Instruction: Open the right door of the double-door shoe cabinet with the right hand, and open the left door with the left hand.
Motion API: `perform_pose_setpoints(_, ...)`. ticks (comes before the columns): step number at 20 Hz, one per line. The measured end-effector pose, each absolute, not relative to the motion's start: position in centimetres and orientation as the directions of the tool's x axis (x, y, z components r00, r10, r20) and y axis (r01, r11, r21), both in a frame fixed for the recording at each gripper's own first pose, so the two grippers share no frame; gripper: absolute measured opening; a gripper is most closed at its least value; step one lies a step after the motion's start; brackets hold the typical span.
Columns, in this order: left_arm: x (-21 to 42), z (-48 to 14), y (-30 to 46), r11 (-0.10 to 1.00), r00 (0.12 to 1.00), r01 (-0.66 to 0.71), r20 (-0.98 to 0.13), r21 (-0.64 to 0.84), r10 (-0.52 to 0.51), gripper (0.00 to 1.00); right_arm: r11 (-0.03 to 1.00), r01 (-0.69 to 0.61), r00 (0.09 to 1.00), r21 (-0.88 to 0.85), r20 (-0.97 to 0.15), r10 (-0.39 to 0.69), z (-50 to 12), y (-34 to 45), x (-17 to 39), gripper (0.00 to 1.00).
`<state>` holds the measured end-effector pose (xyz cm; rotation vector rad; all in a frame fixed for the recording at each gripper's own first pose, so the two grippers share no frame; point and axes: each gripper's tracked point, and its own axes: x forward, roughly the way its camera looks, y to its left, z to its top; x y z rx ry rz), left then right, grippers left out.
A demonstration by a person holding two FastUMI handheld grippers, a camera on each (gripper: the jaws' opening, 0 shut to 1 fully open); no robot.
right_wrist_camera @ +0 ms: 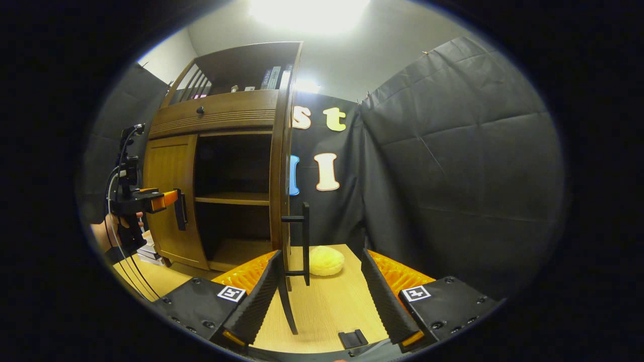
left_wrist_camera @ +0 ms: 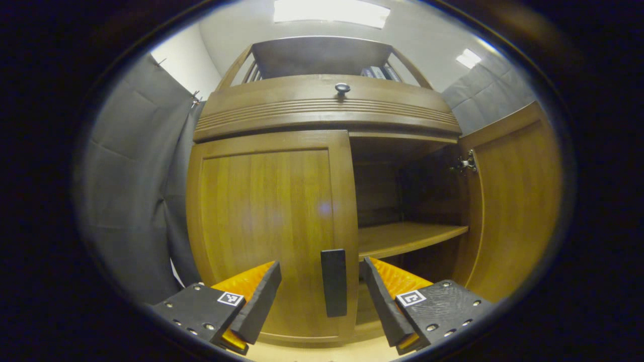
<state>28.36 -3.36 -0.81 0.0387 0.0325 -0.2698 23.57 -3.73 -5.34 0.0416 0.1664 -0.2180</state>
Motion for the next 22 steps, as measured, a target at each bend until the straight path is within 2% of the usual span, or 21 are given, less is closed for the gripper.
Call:
perform_pose_setpoints(1,28.9,-1.2,-3.5,0.963,0.963,0.269,-0.044,0.035,-0.267,0.92,0.974,0.224,0.961,0.025,-0.172,-0.217,-5.5,-3.7,23.6,0.94)
perform_pose_setpoints(2,29.3,-1.6,-3.6,0.963,0.963,0.268,-0.049,0.038,-0.266,0.92,0.973,0.230,0.959,0.027,-0.177,-0.221,-5.7,-3.7,23.7,0.99)
perform_pose_setpoints(6,31.4,-4.1,-4.2,0.962,0.958,0.272,-0.098,0.024,-0.268,0.92,0.974,0.223,0.958,0.027,-0.191,-0.214,-6.1,-3.0,24.0,0.94)
perform_pose_setpoints(10,32.2,-6.3,-5.0,0.959,0.949,0.284,-0.147,0.004,-0.280,0.92,0.976,0.220,0.958,0.006,-0.193,-0.215,-6.0,-2.7,24.2,0.97)
perform_pose_setpoints(11,32.5,-6.5,-5.1,0.958,0.948,0.287,-0.144,0.006,-0.283,0.87,0.976,0.219,0.958,0.005,-0.193,-0.214,-5.9,-2.7,24.2,0.97)
perform_pose_setpoints(14,33.0,-6.7,-5.2,0.963,0.955,0.267,-0.144,0.024,-0.261,0.55,0.975,0.222,0.957,-0.009,-0.191,-0.220,-5.7,-2.9,24.2,0.97)
perform_pose_setpoints(16,33.2,-6.4,-6.1,0.956,0.947,0.294,-0.136,0.007,-0.290,0.43,0.974,0.228,0.957,-0.009,-0.184,-0.225,-5.4,-3.1,24.1,0.97)
perform_pose_setpoints(19,33.0,-6.5,-5.7,0.964,0.954,0.268,-0.144,0.004,-0.264,0.27,0.972,0.235,0.956,-0.014,-0.179,-0.233,-5.3,-3.4,23.8,0.97)
perform_pose_setpoints(21,32.6,-6.3,-5.6,0.963,0.950,0.267,-0.160,-0.019,-0.267,0.22,0.973,0.232,0.956,-0.016,-0.179,-0.231,-5.4,-3.4,23.6,0.95)
perform_pose_setpoints(22,32.4,-6.5,-5.6,0.963,0.949,0.268,-0.164,-0.027,-0.269,0.19,0.973,0.231,0.957,-0.017,-0.178,-0.230,-5.4,-3.3,23.5,0.97)
